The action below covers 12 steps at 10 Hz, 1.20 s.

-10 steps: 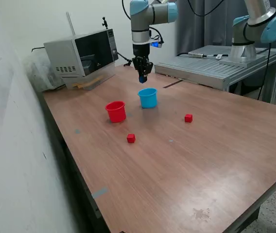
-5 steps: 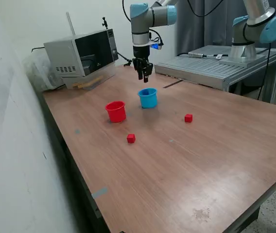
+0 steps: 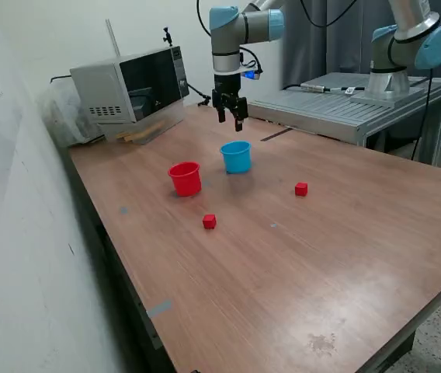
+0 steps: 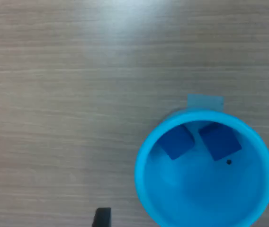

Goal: Place red objects in the red bin, and blue objects in the blue bin.

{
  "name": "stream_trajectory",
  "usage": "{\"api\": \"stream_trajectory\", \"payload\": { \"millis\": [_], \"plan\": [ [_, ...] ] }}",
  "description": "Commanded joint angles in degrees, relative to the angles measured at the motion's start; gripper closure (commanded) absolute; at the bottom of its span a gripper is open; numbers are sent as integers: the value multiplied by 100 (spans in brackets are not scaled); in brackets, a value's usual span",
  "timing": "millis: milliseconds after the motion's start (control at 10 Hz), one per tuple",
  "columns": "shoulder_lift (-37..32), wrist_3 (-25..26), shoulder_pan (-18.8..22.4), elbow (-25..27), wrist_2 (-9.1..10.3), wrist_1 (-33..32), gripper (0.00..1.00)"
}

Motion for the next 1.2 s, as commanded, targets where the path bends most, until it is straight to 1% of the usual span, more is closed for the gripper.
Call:
{"api": "stream_trajectory", "payload": {
  "millis": [0,100,300,500,700,800,900,1000,1100],
  "plan": [
    [-413,0,83,228,-2,24,0],
    [-851,-43,144,491,7,50,0],
    [-1512,-79,539,887,-2,601,0],
    [-2206,-70,995,1423,-2,639,0],
    [-2481,-61,1461,1871,7,648,0],
    [-2534,-18,1759,2004,24,640,0],
    [-2552,0,2101,2049,85,605,0],
    [-2552,0,2305,2032,164,578,0],
    [-2404,-9,2411,2031,313,552,0]
  ]
}}
